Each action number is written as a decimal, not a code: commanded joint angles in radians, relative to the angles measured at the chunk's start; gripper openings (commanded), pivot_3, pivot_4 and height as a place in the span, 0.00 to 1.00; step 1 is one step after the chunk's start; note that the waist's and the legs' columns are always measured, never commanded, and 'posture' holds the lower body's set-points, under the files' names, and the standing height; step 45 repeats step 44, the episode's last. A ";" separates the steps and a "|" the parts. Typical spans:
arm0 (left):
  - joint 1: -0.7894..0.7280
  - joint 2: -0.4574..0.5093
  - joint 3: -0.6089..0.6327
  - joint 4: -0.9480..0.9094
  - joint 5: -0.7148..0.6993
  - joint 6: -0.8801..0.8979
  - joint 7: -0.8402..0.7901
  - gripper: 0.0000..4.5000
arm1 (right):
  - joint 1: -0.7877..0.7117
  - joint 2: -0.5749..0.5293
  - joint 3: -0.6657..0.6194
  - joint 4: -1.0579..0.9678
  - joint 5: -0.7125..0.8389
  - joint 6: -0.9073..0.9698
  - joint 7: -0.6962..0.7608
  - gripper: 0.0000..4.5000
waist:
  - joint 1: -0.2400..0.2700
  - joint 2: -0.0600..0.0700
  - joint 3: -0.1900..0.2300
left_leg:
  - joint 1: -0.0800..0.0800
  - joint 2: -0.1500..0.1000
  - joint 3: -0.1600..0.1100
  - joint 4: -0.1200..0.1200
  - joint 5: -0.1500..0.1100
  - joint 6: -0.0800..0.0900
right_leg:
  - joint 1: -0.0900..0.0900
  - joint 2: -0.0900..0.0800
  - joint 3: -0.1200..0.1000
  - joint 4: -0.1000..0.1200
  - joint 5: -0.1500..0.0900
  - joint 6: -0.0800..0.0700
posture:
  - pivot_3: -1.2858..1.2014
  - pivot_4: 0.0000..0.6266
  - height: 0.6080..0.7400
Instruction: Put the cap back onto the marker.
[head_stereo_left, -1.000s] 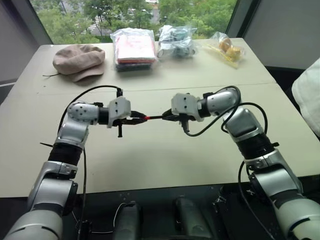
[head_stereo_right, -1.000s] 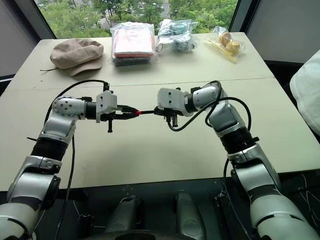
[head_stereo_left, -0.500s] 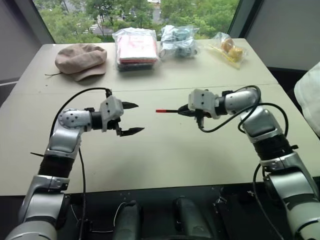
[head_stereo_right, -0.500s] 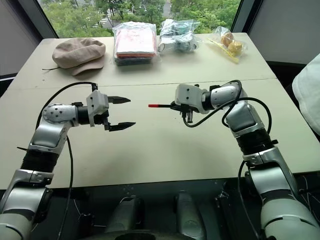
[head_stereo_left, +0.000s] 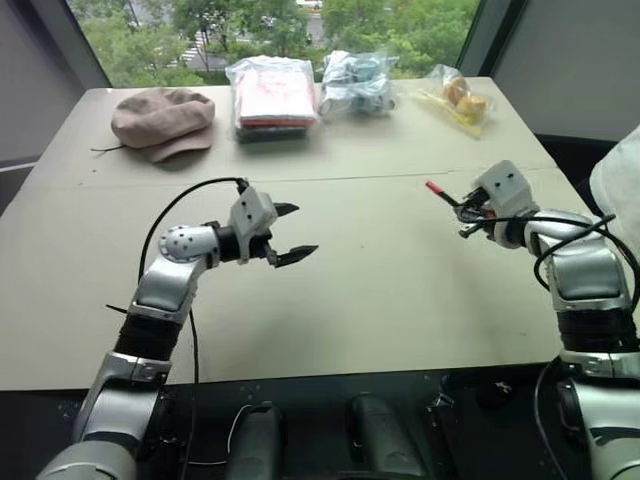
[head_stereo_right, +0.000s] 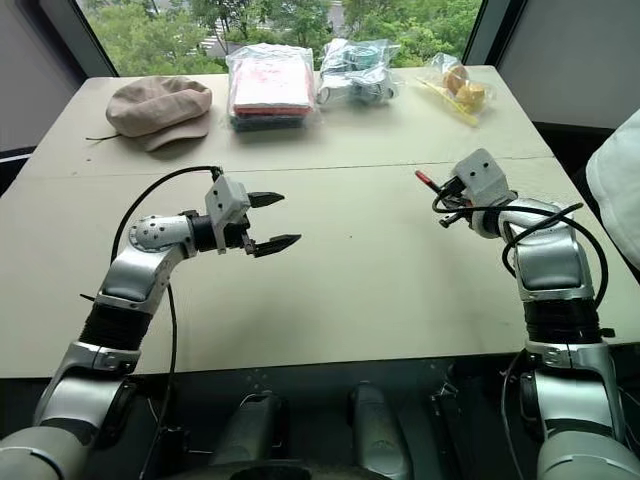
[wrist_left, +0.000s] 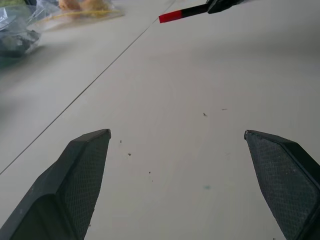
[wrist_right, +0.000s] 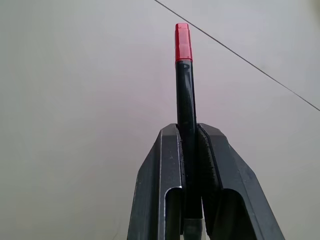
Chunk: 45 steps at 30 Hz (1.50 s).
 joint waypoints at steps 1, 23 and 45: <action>-0.053 -0.013 -0.005 0.012 -0.025 0.027 -0.017 1.00 | 0.012 0.018 -0.086 -0.072 0.033 0.131 -0.083 0.00 | 0.003 0.000 0.000 | 0.000 0.000 0.000 0.000 0.000 0.000 | 0.000 0.000 0.000 0.000 0.000 0.000 | 0.52 0.24 1.00; -0.133 -0.028 -0.014 0.078 -0.076 0.096 -0.130 1.00 | 0.149 0.121 -0.196 -0.195 0.156 0.299 -0.297 0.31 | 0.004 0.000 0.000 | 0.000 0.000 0.000 0.000 0.000 0.000 | 0.000 0.000 0.000 0.000 0.000 0.000 | 0.52 0.24 1.00; -0.187 -0.039 -0.037 0.152 -0.060 0.076 -0.213 1.00 | 0.113 -0.085 -0.310 -0.584 0.347 0.673 -0.210 0.99 | 0.003 0.000 0.000 | -0.001 0.000 -0.001 0.000 0.000 0.000 | 0.000 0.001 0.000 -0.001 0.000 0.000 | 0.52 0.24 1.00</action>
